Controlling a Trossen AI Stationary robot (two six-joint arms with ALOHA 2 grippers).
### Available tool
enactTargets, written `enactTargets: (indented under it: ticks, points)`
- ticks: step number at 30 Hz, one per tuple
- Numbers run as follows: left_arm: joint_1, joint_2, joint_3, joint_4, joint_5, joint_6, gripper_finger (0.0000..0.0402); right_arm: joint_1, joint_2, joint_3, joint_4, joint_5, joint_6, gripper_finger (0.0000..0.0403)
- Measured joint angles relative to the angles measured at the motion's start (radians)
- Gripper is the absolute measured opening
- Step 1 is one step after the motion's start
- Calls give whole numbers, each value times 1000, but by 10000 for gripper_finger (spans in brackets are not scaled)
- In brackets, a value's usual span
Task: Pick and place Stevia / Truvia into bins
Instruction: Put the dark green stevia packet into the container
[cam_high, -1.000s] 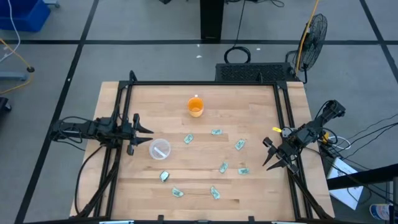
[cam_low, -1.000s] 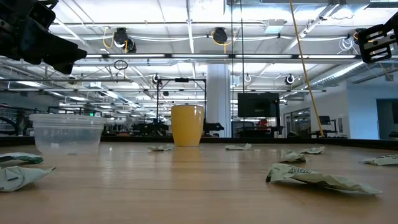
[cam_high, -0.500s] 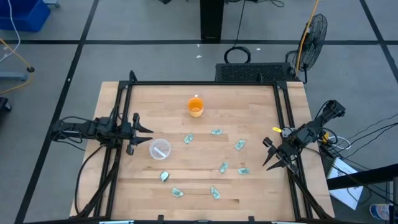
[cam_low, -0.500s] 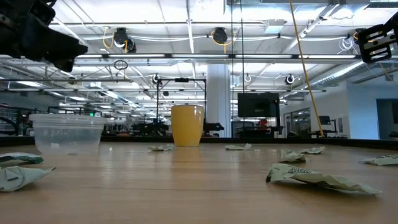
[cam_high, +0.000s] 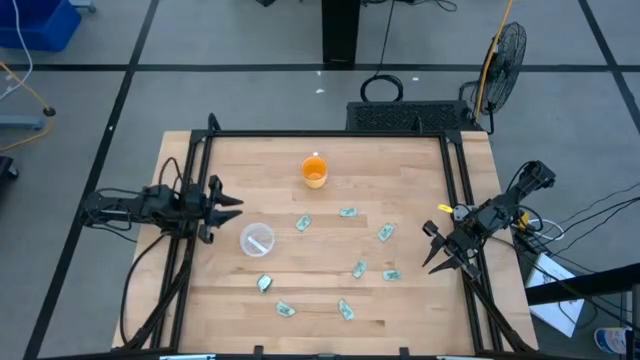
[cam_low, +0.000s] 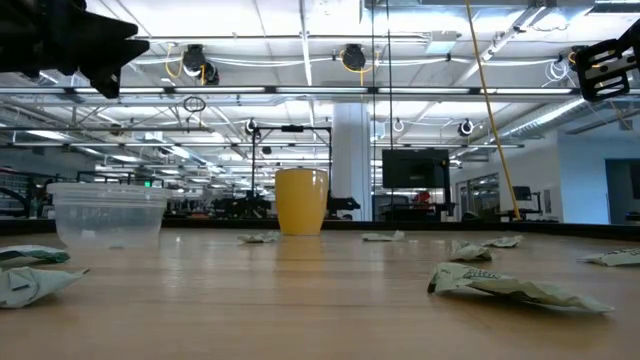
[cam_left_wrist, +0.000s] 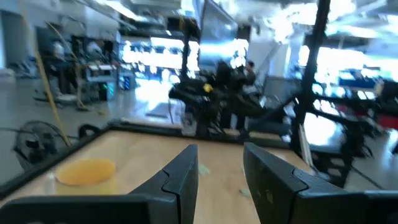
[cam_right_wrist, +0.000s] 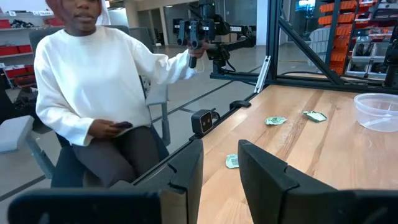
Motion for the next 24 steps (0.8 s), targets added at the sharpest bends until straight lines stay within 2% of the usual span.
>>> enactTargets:
  ticks: [7,12,17,22,24]
  points:
    - [0,0,0,127,-201,40,131,0,0,0,0,0,0,95]
    - [0,0,3,115,-276,123,131,0,0,0,0,0,0,95]
    - [0,58,144,-72,-372,114,131,0,0,0,0,0,0,95]
    - [0,238,372,-335,-386,34,131,0,0,0,0,0,1,95]
    - [0,327,434,-424,-360,-11,131,0,0,0,0,0,3,95]
